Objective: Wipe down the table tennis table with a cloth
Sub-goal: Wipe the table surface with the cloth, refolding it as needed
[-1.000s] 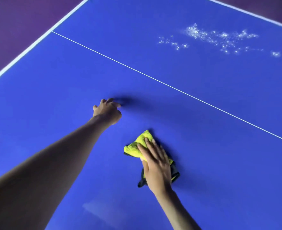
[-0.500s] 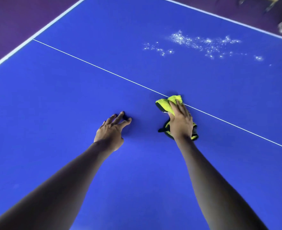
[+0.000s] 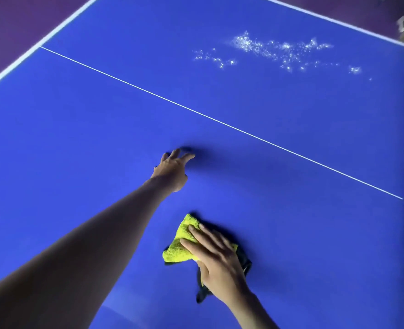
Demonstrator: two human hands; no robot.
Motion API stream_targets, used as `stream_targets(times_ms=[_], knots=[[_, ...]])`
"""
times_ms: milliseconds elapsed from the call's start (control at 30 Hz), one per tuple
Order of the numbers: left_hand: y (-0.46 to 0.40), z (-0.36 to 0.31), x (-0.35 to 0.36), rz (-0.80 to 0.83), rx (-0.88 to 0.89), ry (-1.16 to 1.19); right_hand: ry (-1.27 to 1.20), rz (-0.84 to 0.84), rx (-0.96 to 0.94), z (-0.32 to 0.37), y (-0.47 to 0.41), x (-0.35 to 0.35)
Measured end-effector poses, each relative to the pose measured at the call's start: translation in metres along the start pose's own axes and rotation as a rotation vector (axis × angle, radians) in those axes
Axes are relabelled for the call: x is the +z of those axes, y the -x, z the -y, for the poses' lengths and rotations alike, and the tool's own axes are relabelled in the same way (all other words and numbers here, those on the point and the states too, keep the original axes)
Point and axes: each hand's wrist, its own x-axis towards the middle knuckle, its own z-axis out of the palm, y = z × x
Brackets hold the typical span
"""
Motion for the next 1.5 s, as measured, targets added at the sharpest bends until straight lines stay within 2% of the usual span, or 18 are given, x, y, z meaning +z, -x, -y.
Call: stream_targets(times_ms=[100, 233, 333, 400, 500, 633, 767, 833, 900, 967, 1100, 1167, 1267, 1367, 1500], knots=[[-0.001, -0.001, 0.018, 0.042, -0.002, 0.007, 0.056, -0.051, 0.045, -0.041, -0.026, -0.01], [-0.003, -0.003, 0.027, -0.017, -0.026, -0.009, 0.087, -0.241, 0.286, -0.137, -0.098, -0.035], [-0.008, -0.001, 0.028, -0.032, -0.031, -0.01, 0.111, -0.298, 0.486, -0.205, -0.143, -0.058], [-0.008, -0.002, 0.029, -0.053, -0.027, -0.021, 0.1, -0.302, 0.572, -0.221, -0.153, -0.064], [-0.011, -0.001, 0.025, -0.045, -0.041, -0.037, 0.107, -0.326, 0.556, -0.2, -0.135, -0.058], [-0.014, -0.023, 0.007, -0.051, -0.086, -0.035, 0.086, -0.258, 0.46, -0.115, -0.052, -0.039], [-0.008, -0.072, 0.007, -0.13, 0.06, 0.007, -0.002, -0.16, 0.268, -0.035, 0.047, -0.02], [-0.006, -0.089, 0.021, -0.03, 0.129, 0.044, 0.031, -0.098, 0.135, -0.028, 0.074, -0.018], [-0.003, -0.097, 0.037, 0.103, 0.123, 0.021, 0.119, -0.062, 0.04, -0.047, 0.073, -0.027], [-0.002, -0.099, 0.049, 0.152, 0.098, 0.0, 0.147, -0.115, 0.08, -0.078, 0.057, -0.035], [-0.003, -0.097, 0.059, 0.078, 0.099, -0.019, 0.192, -0.249, 0.371, -0.173, -0.005, -0.062], [-0.007, -0.099, 0.06, 0.054, 0.101, -0.027, 0.212, -0.278, 0.505, -0.225, -0.035, -0.082], [-0.008, -0.1, 0.062, 0.042, 0.091, -0.044, 0.168, -0.259, 0.579, -0.268, -0.059, -0.103], [-0.007, -0.103, 0.058, 0.072, 0.061, -0.084, 0.17, -0.292, 0.604, -0.248, -0.044, -0.096], [0.002, -0.13, 0.049, 0.045, 0.049, -0.174, 0.196, -0.311, 0.582, -0.163, 0.025, -0.072]])
